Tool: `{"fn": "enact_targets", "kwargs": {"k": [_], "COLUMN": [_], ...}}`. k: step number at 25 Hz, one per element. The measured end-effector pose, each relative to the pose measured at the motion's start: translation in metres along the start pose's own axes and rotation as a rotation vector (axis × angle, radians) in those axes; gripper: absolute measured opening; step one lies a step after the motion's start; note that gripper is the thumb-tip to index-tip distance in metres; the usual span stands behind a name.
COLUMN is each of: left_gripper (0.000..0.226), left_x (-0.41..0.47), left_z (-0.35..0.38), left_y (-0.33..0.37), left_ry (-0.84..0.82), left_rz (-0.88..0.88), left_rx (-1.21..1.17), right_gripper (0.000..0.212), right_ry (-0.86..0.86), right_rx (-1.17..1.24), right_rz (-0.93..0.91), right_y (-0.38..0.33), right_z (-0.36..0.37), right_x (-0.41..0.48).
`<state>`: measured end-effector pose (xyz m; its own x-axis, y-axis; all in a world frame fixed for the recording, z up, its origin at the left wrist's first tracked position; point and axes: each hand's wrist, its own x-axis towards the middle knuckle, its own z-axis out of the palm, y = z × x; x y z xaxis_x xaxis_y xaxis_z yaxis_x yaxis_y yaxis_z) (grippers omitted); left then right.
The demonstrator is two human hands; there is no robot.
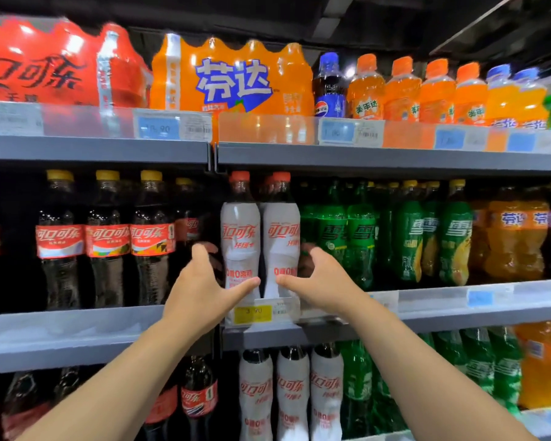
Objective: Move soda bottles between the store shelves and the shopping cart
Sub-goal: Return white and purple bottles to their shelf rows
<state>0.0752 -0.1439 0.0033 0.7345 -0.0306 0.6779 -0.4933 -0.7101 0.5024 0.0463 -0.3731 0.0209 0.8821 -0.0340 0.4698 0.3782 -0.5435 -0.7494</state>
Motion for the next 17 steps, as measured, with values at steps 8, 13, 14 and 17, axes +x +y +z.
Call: {"fn": "enact_targets", "kwargs": {"k": [8, 13, 14, 17], "left_gripper": [0.062, 0.052, 0.050, 0.050], "left_x": [0.000, 0.004, 0.003, 0.003], "left_z": [-0.006, -0.006, -0.007, -0.011], "left_y": [-0.006, -0.008, -0.007, -0.005], "left_ry": [-0.101, -0.106, -0.114, -0.142], "left_rz": [0.035, 0.018, 0.013, -0.013], "left_rx": [-0.118, -0.118, -0.116, -0.115], "right_gripper": [0.035, 0.031, 0.032, 0.035], "right_ry": [-0.078, -0.083, -0.085, -0.091], "right_rx": [0.079, 0.123, 0.128, 0.133], "right_rz": [-0.051, -0.050, -0.046, -0.029], "right_y": [0.012, 0.011, 0.011, 0.008], "right_z": [-0.001, -0.001, -0.001, -0.001], "right_x": [0.006, 0.004, 0.002, 0.002]}}
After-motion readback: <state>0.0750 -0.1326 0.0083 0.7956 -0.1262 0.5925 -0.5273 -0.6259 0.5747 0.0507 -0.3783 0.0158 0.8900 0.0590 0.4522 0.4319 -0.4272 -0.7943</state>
